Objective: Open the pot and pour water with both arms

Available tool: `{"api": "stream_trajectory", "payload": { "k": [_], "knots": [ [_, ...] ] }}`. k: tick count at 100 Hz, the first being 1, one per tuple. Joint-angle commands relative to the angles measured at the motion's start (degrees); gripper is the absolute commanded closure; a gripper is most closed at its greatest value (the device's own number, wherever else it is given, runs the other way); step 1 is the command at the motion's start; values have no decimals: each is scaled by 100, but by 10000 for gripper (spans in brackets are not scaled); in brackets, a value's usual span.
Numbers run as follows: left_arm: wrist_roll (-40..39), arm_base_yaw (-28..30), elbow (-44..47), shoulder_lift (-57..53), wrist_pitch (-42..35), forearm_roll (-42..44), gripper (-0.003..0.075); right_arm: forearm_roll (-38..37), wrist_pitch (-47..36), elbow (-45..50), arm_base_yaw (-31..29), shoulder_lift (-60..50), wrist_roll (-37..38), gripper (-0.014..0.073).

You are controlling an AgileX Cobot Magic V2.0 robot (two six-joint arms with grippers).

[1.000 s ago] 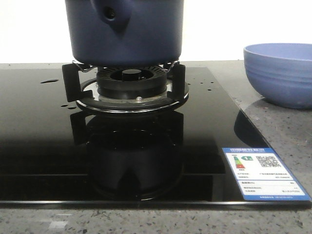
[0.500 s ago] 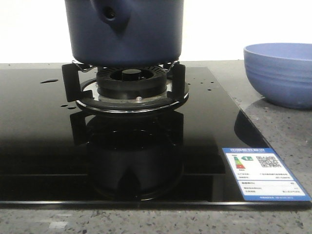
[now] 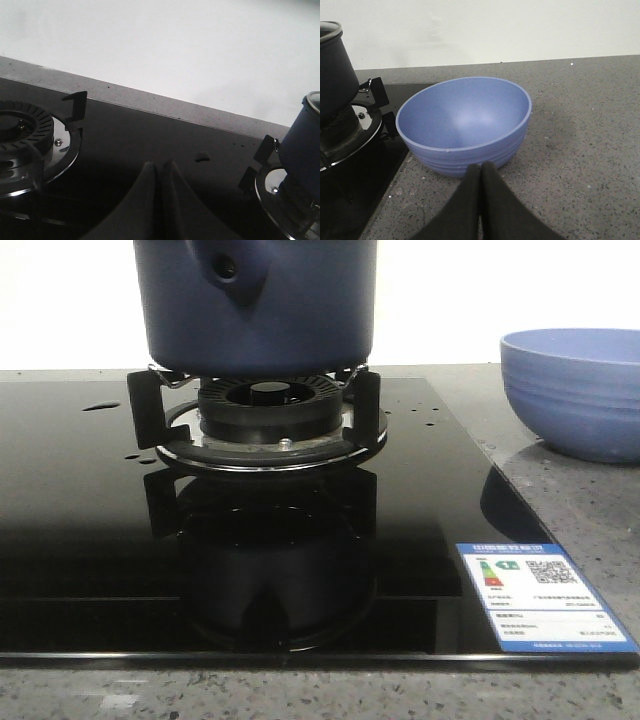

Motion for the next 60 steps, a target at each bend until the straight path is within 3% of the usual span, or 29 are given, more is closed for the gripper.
{"api": "stream_trajectory", "payload": {
  "k": [1, 32, 60],
  "knots": [
    [-382, -26, 103, -227, -519, 368, 739, 93, -364, -153, -37, 39, -57, 660],
    [-382, -26, 1750, -1863, -1001, 418, 739, 93, -364, -153, -37, 39, -57, 660],
    [-371, -26, 2219, -2360, -914, 427, 739, 93, -364, -153, -37, 39, -57, 660]
  ]
}}
